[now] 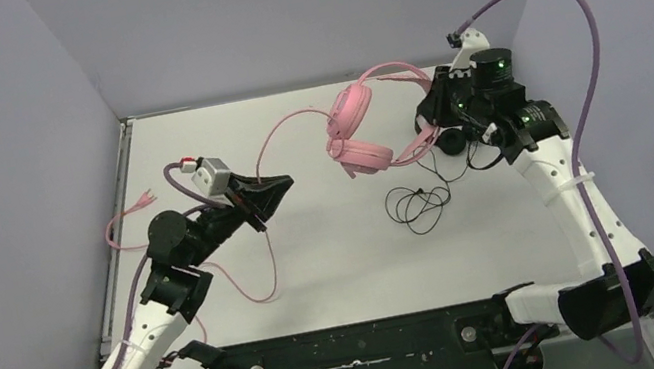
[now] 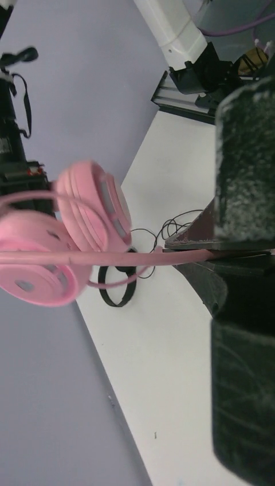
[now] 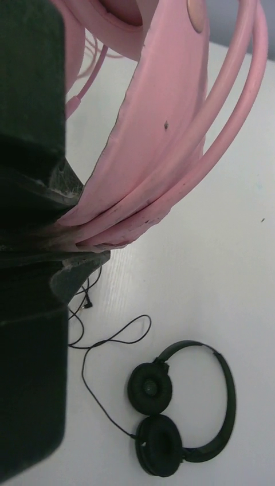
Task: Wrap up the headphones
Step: Place the headphones at the center of the board.
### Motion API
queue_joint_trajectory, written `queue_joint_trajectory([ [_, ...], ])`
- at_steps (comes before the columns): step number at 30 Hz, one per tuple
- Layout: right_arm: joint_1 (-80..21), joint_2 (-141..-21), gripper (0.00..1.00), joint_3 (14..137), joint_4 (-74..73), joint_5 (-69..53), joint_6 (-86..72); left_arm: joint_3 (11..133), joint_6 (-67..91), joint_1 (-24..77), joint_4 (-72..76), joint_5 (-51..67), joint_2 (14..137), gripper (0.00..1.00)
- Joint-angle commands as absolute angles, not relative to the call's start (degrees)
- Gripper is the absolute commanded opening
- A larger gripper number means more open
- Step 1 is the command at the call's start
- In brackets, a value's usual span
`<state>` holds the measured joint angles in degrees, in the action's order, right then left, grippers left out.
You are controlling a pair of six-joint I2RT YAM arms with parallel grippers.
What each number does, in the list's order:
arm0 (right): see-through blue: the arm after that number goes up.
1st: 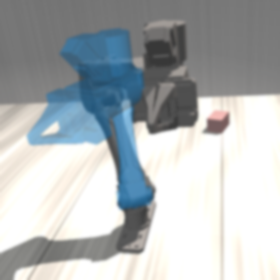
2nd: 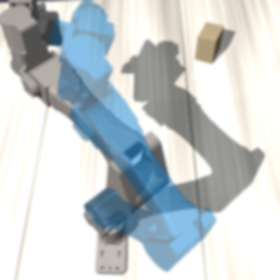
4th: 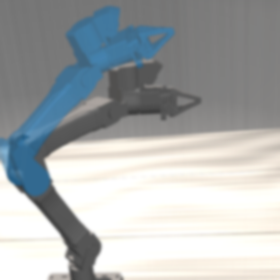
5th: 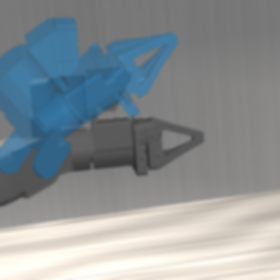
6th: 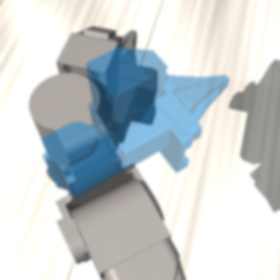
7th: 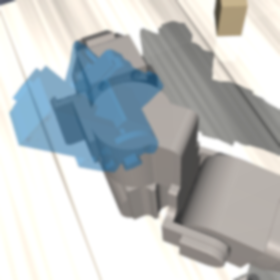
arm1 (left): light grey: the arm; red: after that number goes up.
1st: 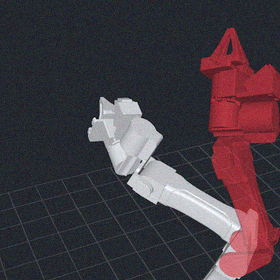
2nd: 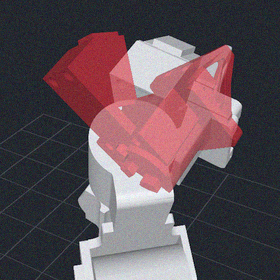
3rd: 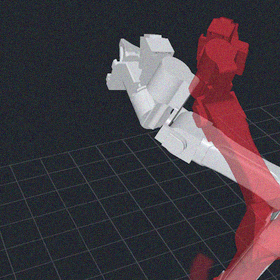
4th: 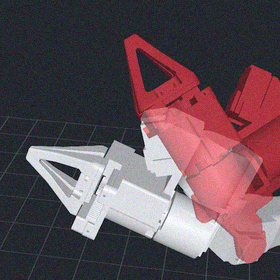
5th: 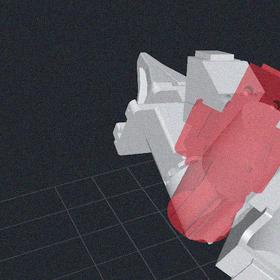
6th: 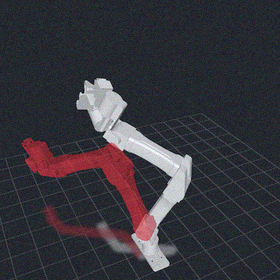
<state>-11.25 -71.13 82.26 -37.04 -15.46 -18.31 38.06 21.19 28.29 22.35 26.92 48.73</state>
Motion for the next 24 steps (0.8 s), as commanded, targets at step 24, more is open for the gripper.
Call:
queue_joint_trajectory([
  [24,-11.8,-84.6,0.0,80.6,-13.4,-2.0,-41.0,47.7,4.8,43.8,3.5,29.3,54.4,0.0],
])
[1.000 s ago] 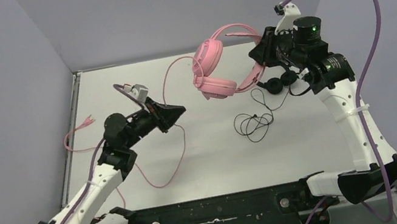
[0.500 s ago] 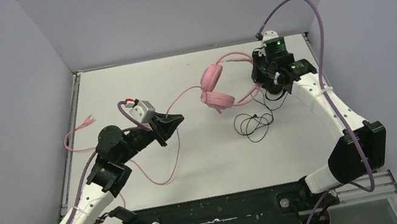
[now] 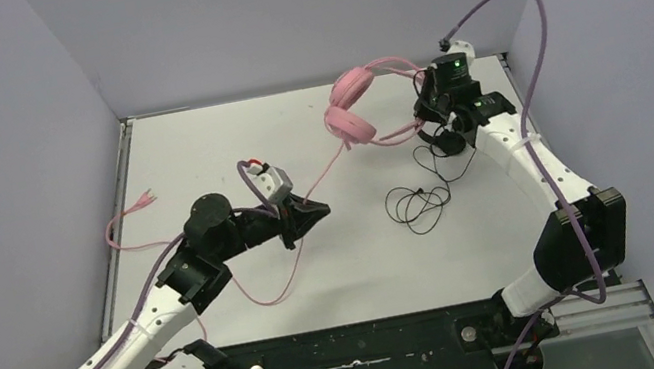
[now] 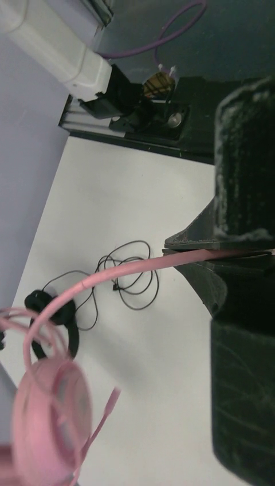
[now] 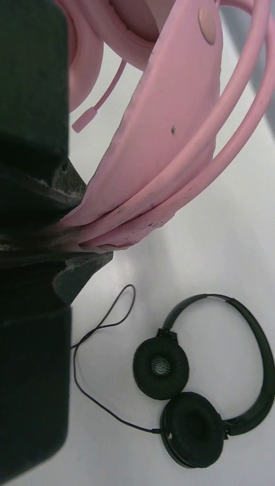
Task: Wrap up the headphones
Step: Place the headphones at the center of the board.
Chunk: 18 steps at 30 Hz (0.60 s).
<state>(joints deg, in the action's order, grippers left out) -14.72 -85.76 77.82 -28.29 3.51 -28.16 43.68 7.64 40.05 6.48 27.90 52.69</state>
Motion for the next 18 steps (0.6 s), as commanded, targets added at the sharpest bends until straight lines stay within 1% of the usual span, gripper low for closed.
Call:
queue_joint_trajectory([
  [1,-11.5,-84.5,0.0,80.3,-11.1,-4.0,-40.9,47.9,4.5,44.9,2.8,29.0,55.1,0.0],
  [7,-11.1,-84.4,0.0,81.6,-4.3,-8.8,-28.6,50.1,3.7,47.6,-1.6,28.0,59.6,0.0],
  [8,-11.0,-84.5,0.0,82.1,-4.0,-10.5,-25.7,50.8,3.5,47.6,-3.1,27.5,60.1,0.09],
  [9,-10.9,-84.7,0.0,82.9,-4.0,-12.2,-22.8,51.5,3.5,47.6,-4.4,26.6,60.5,0.22],
  [10,-11.0,-85.2,0.0,83.5,-4.3,-14.0,-19.8,52.2,3.2,47.5,-5.9,25.5,60.5,0.38],
  [12,-11.0,-86.0,0.0,84.4,-4.7,-18.4,-12.8,53.5,2.3,47.1,-9.0,24.1,59.8,0.62],
  [13,-11.3,-86.5,0.0,84.6,-5.0,-20.4,-8.6,53.9,1.8,46.7,-10.0,23.8,58.9,0.7],
  [15,-11.8,-87.1,0.0,84.9,-6.5,-22.5,-0.5,53.6,1.3,45.4,-10.0,23.1,56.8,0.74],
  [18,-14.6,-88.2,0.0,87.0,-13.8,-23.4,15.1,52.1,3.7,41.7,-7.6,19.2,53.4,0.75],
])
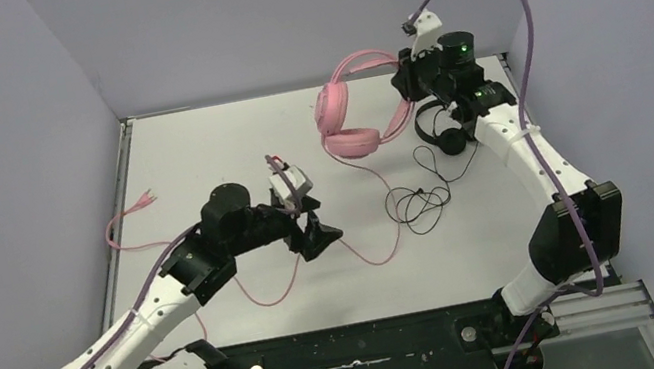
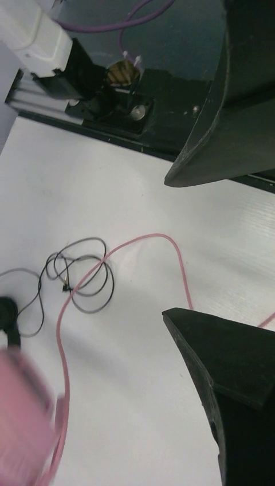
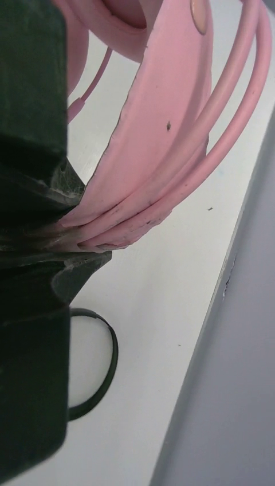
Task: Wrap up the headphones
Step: Place the headphones at the center of the board.
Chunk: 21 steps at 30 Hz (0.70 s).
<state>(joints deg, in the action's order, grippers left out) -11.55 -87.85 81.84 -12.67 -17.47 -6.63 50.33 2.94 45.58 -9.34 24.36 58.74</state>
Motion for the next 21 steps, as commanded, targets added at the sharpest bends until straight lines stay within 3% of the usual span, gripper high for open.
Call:
queue_joint_trajectory([
  [1,-16.6,-88.6,0.0,88.0,-17.2,-21.4,20.9,51.6,5.9,40.0,-6.6,17.8,52.6,0.76],
  [7,-28.8,-91.8,0.0,91.0,-32.6,-16.6,49.2,50.7,16.3,28.2,-2.5,16.6,53.6,0.74],
  [12,-34.9,-102.2,0.0,98.4,-43.4,-18.8,53.7,47.7,24.7,18.6,0.8,12.6,53.4,0.73],
  [17,-39.6,-113.1,0.01,105.1,-47.3,-16.2,56.0,47.3,29.7,12.5,-6.1,3.8,54.7,0.75],
  [21,-40.6,-118.5,0.24,109.2,-45.8,-16.1,53.7,49.1,30.9,8.6,-9.3,5.0,57.7,0.78],
])
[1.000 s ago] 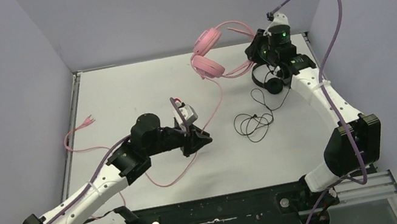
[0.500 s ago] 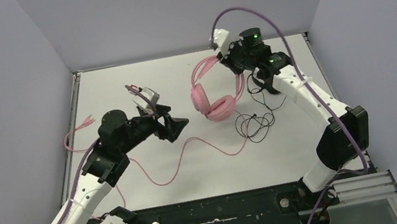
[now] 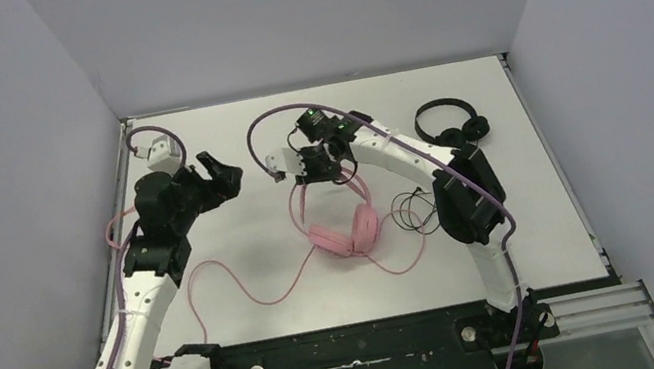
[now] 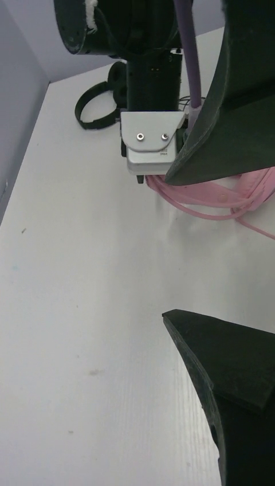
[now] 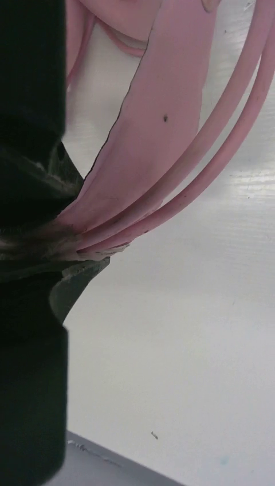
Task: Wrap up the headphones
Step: Place the headphones at the center of the board.
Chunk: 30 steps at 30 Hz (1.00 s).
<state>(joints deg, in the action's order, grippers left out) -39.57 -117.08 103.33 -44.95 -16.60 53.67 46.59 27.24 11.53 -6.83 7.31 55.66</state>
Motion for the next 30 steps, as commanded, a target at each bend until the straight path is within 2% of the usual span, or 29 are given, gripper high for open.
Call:
queue_joint_trajectory([
  [1,-40.6,-119.1,0.33,110.0,-45.3,-15.6,52.1,49.9,31.0,7.4,-11.4,3.5,58.4,0.81],
  [3,-40.6,-118.7,0.56,110.2,-43.2,-14.0,48.1,51.6,30.6,5.9,-14.7,1.3,60.1,0.81],
  [6,-40.5,-114.6,0.91,105.9,-37.1,-10.3,40.6,54.1,29.3,4.8,-16.3,4.3,63.1,0.78],
  [7,-40.4,-112.7,0.99,104.2,-35.4,-9.5,38.4,54.2,29.1,4.8,-15.4,6.6,64.2,0.78],
  [12,-38.8,-102.0,1.0,94.4,-29.0,-1.6,25.1,55.4,30.2,6.0,-10.8,20.9,72.1,0.79],
  [16,-34.1,-94.9,1.0,88.6,-30.8,4.3,2.7,60.2,26.8,9.5,-13.8,27.1,79.1,0.8],
  [19,-29.5,-91.2,1.0,84.2,-34.6,1.0,-17.1,65.5,20.9,13.2,-18.5,26.5,83.4,0.8],
  [21,-29.0,-90.5,1.0,82.8,-37.4,-2.2,-23.1,69.7,17.8,15.0,-22.4,25.6,86.3,0.8],
  [23,-29.7,-90.7,1.0,82.5,-39.5,-0.3,-29.1,72.6,18.0,15.2,-25.1,24.9,88.5,0.8],
  [30,-36.8,-96.5,1.0,81.2,-37.0,5.8,-35.1,77.1,23.2,16.8,-26.3,21.2,88.8,0.8],
])
